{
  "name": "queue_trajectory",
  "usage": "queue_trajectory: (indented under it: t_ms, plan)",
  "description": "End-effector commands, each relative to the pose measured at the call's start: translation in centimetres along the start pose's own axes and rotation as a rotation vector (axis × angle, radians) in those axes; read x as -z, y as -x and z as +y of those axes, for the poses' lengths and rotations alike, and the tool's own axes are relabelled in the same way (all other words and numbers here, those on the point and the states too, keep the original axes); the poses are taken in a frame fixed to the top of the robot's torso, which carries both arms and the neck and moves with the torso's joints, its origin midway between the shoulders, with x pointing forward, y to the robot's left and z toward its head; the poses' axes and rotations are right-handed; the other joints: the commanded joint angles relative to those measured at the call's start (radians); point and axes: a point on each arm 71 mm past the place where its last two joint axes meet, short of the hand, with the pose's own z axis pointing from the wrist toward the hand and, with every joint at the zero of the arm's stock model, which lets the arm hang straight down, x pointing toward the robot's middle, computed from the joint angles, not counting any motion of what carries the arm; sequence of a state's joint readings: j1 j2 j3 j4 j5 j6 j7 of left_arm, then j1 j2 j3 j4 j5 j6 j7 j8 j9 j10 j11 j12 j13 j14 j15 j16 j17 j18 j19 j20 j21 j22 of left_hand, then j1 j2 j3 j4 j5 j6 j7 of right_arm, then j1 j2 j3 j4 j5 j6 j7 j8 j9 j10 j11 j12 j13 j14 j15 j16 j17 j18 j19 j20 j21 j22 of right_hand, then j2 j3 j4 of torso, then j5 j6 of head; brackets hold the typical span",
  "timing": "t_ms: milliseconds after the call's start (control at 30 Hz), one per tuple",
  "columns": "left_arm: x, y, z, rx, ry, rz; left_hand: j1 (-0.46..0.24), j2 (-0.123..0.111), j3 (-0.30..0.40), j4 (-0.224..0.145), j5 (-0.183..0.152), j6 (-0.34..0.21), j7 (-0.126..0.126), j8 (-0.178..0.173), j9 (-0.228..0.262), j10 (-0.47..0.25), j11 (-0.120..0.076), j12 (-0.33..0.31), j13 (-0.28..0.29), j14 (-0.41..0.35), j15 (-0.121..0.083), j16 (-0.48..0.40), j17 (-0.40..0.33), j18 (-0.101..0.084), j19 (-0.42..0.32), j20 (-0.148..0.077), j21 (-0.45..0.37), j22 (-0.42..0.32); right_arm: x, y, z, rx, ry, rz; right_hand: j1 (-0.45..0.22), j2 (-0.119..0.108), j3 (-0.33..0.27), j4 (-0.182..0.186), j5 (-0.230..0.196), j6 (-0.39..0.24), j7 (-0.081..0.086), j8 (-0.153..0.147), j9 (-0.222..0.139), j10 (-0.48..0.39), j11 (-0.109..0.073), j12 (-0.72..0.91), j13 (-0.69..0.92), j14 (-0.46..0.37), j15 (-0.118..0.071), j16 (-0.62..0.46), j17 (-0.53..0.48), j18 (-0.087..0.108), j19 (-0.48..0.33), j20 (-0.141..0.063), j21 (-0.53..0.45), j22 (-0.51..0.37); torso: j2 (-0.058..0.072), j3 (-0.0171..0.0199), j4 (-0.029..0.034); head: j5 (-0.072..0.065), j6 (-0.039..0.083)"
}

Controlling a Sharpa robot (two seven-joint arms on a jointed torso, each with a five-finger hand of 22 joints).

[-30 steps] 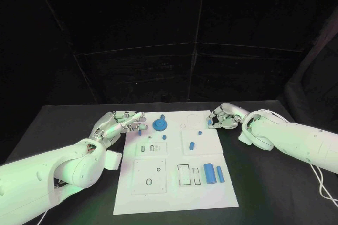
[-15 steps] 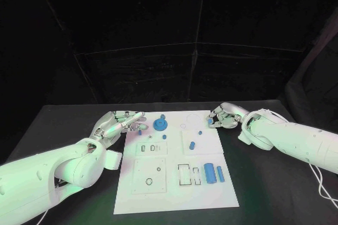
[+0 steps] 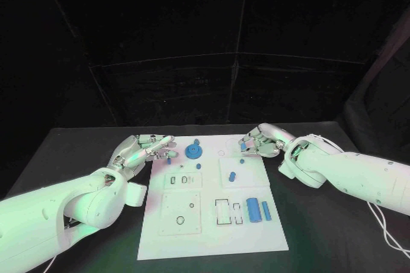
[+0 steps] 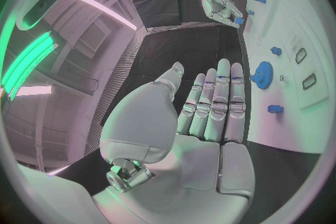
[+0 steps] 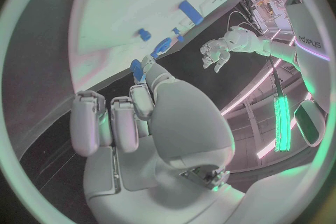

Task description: Assemble the parts on the task board

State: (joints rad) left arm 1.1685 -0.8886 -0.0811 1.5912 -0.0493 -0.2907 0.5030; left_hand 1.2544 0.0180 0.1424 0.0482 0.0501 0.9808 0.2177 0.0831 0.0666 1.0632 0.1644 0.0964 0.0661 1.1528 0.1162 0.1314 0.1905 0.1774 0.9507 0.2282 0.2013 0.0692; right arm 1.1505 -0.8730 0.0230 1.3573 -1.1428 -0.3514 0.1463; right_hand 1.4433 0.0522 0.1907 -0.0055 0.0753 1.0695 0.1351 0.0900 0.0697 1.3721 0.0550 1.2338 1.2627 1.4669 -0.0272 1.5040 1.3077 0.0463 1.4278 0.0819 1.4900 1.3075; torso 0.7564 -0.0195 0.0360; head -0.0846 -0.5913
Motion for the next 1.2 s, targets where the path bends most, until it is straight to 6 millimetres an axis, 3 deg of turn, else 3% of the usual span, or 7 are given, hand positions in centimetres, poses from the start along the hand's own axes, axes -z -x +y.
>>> queue_trajectory:
  t_ms: [33, 200, 400, 567, 800, 933, 1200]
  plan:
    - [0.0, -0.2, -0.2, 0.002, -0.005, 0.013, 0.003, 0.01, 0.002, -0.004, 0.0, 0.002, 0.006, -0.006, -0.002, -0.001, 0.004, -0.007, -0.002, -0.003, 0.003, -0.004, 0.002, 0.007, 0.001, 0.006, -0.006, -0.001, -0.3, -0.4, 1.6, -0.034, -0.042, -0.049, -0.009, 0.011, 0.01, 0.002, -0.007, 0.028, -0.015, 0.004, 0.001, 0.013, -0.019, -0.004, -0.004, 0.075, -0.004, 0.003, 0.125, -0.004, 0.007, 0.001, 0.006, 0.08, -0.006, -0.005, 0.0015, 0.001, -0.003]
    - [0.0, 0.0, -0.2, 0.0, -0.005, 0.008, 0.003, 0.01, 0.002, -0.004, 0.0, 0.002, 0.006, -0.006, -0.002, -0.001, 0.004, -0.007, -0.002, -0.003, 0.003, -0.004, 0.002, 0.007, 0.001, 0.006, -0.006, -0.001, -1.0, -2.4, 5.4, -0.066, -0.003, -0.016, -0.016, 0.012, 0.016, 0.003, -0.008, 0.028, -0.015, 0.003, 0.0, 0.011, -0.02, -0.009, -0.008, 0.074, -0.004, 0.002, 0.123, -0.004, 0.009, 0.001, 0.007, 0.083, -0.014, -0.0072, 0.0033, 0.013, -0.008]
    - [-0.1, 0.6, -0.2, -0.005, -0.008, -0.007, 0.004, 0.01, 0.003, -0.005, 0.0, 0.002, 0.006, -0.006, -0.002, -0.001, 0.004, -0.007, -0.001, -0.003, 0.003, -0.005, 0.002, 0.007, 0.001, 0.006, -0.006, -0.001, -2.4, -5.0, 9.4, -0.052, 0.049, 0.046, -0.019, 0.01, 0.018, 0.003, -0.009, 0.027, -0.015, 0.003, 0.0, 0.007, -0.02, -0.019, -0.017, 0.073, -0.004, -0.002, 0.117, -0.004, 0.009, 0.001, 0.007, 0.083, -0.024, -0.0135, 0.0068, 0.028, -0.025]
    - [-0.3, 0.9, -0.4, -0.009, -0.012, -0.019, 0.004, 0.01, 0.003, -0.005, 0.0, 0.002, 0.006, -0.006, -0.002, -0.001, 0.004, -0.007, -0.001, -0.003, 0.003, -0.005, 0.002, 0.007, 0.001, 0.006, -0.006, -0.001, -3.3, -7.0, 11.9, -0.006, 0.097, 0.087, -0.029, 0.003, 0.023, 0.001, -0.007, 0.03, -0.016, 0.003, 0.0, -0.005, -0.02, -0.041, -0.035, 0.072, -0.005, -0.004, 0.112, -0.004, 0.008, 0.0, 0.006, 0.082, -0.029, -0.0166, 0.0069, 0.034, -0.033]
    - [-0.4, 1.2, -0.5, -0.009, -0.015, -0.03, 0.004, 0.011, 0.003, -0.005, 0.0, 0.002, 0.006, -0.007, -0.001, -0.001, 0.003, -0.007, -0.001, -0.003, 0.003, -0.005, 0.002, 0.007, 0.001, 0.006, -0.006, -0.001, -3.8, -9.7, 13.5, 0.056, 0.098, 0.14, -0.034, -0.002, 0.029, -0.001, -0.007, 0.031, -0.017, 0.003, 0.0, -0.018, -0.021, -0.064, -0.055, 0.071, -0.006, -0.007, 0.109, -0.004, 0.007, 0.0, 0.005, 0.081, -0.033, -0.0187, 0.0083, 0.041, -0.04]
    - [-0.4, 1.3, -0.5, -0.01, -0.017, -0.033, 0.004, 0.011, 0.003, -0.005, 0.0, 0.002, 0.006, -0.007, -0.001, -0.001, 0.003, -0.007, -0.001, -0.003, 0.003, -0.005, 0.002, 0.007, 0.001, 0.006, -0.006, -0.001, -3.9, -11.0, 13.9, 0.085, 0.093, 0.157, -0.038, -0.005, 0.031, -0.001, -0.007, 0.031, -0.017, 0.002, -0.001, -0.021, -0.021, -0.072, -0.061, 0.07, -0.006, -0.008, 0.107, -0.004, 0.007, 0.0, 0.005, 0.08, -0.031, -0.0169, 0.0073, 0.046, -0.041]
    - [-0.5, 1.2, -0.6, -0.01, -0.018, -0.031, 0.006, 0.011, 0.004, -0.006, 0.0, 0.002, 0.005, -0.007, -0.001, -0.001, 0.003, -0.007, -0.001, -0.003, 0.003, -0.005, 0.002, 0.007, 0.001, 0.006, -0.007, -0.001, -3.8, -13.0, 13.9, 0.126, 0.085, 0.171, -0.049, -0.015, 0.036, -0.002, 0.001, 0.032, -0.017, 0.001, -0.001, -0.023, -0.021, -0.079, -0.067, 0.07, -0.006, -0.009, 0.106, -0.004, 0.007, -0.001, 0.005, 0.08, -0.031, -0.0168, 0.0097, 0.051, -0.05]
